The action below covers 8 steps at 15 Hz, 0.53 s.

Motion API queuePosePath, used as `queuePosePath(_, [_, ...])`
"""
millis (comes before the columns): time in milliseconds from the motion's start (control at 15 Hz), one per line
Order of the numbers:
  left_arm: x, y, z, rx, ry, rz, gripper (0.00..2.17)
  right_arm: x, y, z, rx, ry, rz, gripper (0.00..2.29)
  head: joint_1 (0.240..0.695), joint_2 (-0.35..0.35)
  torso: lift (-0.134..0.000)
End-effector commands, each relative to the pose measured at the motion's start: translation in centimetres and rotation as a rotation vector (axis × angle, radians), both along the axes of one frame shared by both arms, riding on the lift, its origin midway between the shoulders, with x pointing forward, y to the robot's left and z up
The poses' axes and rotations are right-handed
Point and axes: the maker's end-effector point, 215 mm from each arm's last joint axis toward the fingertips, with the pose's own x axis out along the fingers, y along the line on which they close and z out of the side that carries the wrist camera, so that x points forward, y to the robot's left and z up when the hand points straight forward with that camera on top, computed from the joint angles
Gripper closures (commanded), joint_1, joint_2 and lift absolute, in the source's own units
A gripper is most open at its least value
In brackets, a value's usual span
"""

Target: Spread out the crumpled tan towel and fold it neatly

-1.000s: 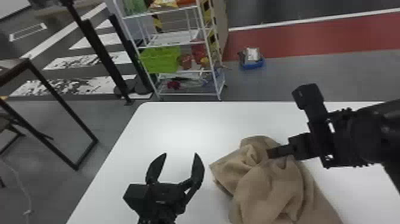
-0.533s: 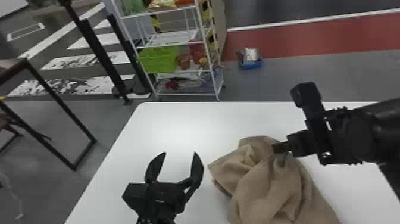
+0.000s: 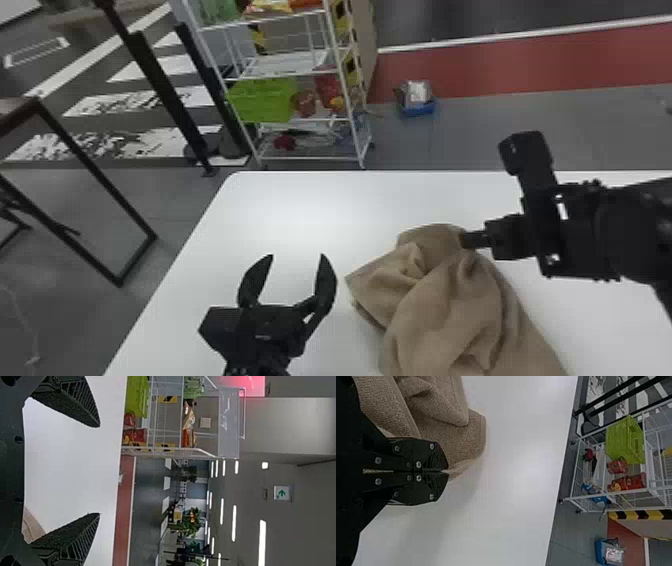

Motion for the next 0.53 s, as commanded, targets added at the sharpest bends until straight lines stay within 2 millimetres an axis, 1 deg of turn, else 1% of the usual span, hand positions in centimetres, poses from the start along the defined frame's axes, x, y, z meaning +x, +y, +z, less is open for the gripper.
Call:
queuePosePath(0, [0.1,0.1,0.4,0.003,-0.007,0.0,0.08,-0.9,-2.2,3.0,0.051,-0.018,-0.046,1.29,0.695,0.331,-0.122])
queuePosePath(67, [0.1,0.1,0.3,0.005,-0.005,-0.001,0.08,-0.9,-3.7,4.7,0.099,-0.02,-0.077,1.29,0.695,0.325,-0.122])
queuePosePath(133, [0.1,0.1,0.3,0.004,-0.005,-0.002,0.08,-0.9,-5.0,5.9,0.135,-0.018,-0.095,1.29,0.695,0.317,-0.122])
queuePosePath(200, [0.2,-0.1,0.4,0.002,-0.008,-0.005,0.08,-1.1,-7.7,6.7,0.156,-0.01,-0.122,1.29,0.695,0.308,-0.122])
queuePosePath(267, [0.2,-0.2,0.5,0.001,-0.009,-0.006,0.08,-0.7,-10.1,8.2,0.196,-0.031,-0.16,1.29,0.695,0.297,-0.122])
queuePosePath(333, [0.3,-0.2,0.4,0.001,-0.009,-0.006,0.08,-0.6,-12.3,9.6,0.234,-0.055,-0.19,1.29,0.695,0.261,-0.122])
queuePosePath(467, [0.4,-0.1,0.3,0.002,-0.006,-0.006,0.08,-1.4,-16.4,11.6,0.3,-0.091,-0.231,1.29,0.695,0.211,-0.122])
